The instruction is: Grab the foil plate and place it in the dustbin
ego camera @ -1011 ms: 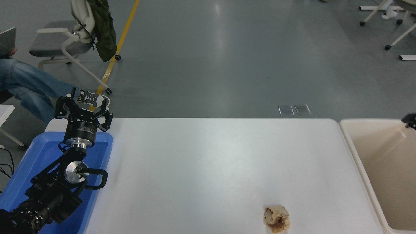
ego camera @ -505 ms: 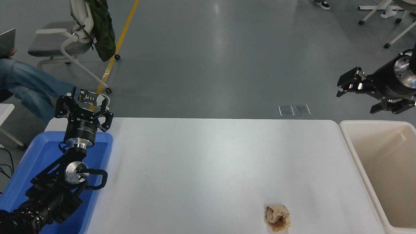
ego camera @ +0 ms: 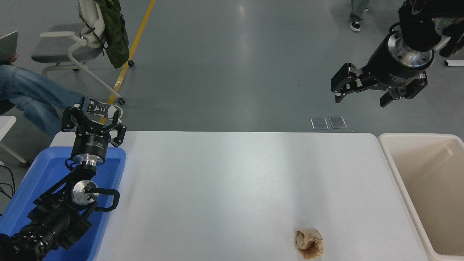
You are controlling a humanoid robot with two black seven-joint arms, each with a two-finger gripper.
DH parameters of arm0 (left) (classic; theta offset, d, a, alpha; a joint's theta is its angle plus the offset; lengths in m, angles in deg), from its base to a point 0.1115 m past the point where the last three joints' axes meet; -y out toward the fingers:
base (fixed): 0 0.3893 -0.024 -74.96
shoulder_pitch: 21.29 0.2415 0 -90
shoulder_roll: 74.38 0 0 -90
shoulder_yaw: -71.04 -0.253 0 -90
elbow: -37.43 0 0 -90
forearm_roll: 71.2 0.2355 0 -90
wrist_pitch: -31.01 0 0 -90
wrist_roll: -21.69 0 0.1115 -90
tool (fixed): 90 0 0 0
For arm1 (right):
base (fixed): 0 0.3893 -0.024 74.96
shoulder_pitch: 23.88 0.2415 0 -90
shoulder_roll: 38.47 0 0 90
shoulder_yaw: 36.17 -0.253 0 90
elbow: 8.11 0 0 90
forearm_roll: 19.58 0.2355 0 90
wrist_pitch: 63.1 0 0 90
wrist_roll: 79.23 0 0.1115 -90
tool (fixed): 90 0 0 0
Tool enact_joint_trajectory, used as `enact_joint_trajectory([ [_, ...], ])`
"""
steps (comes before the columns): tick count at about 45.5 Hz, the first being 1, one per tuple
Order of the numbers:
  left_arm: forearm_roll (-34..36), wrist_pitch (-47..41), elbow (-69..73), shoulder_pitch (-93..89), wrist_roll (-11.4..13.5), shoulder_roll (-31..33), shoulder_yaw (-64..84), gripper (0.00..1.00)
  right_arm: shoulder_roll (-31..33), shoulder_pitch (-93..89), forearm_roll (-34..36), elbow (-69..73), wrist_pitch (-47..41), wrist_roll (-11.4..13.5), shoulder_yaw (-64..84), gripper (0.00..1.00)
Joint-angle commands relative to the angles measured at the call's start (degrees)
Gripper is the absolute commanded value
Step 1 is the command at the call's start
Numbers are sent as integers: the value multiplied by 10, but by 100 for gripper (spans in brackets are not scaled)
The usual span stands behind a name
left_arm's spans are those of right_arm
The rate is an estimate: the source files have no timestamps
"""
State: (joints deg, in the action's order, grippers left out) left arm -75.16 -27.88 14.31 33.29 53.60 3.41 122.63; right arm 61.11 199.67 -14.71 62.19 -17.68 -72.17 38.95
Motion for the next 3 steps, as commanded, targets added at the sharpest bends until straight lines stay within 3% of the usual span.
enact_joint_trajectory([
  [1, 0, 0, 0, 0, 0, 0, 0, 99, -17, 14, -4, 3, -4, -2, -9, 100],
  [3, 0, 0, 0, 0, 0, 1, 0, 99, -15, 14, -1, 2, -4, -5, -13, 100],
])
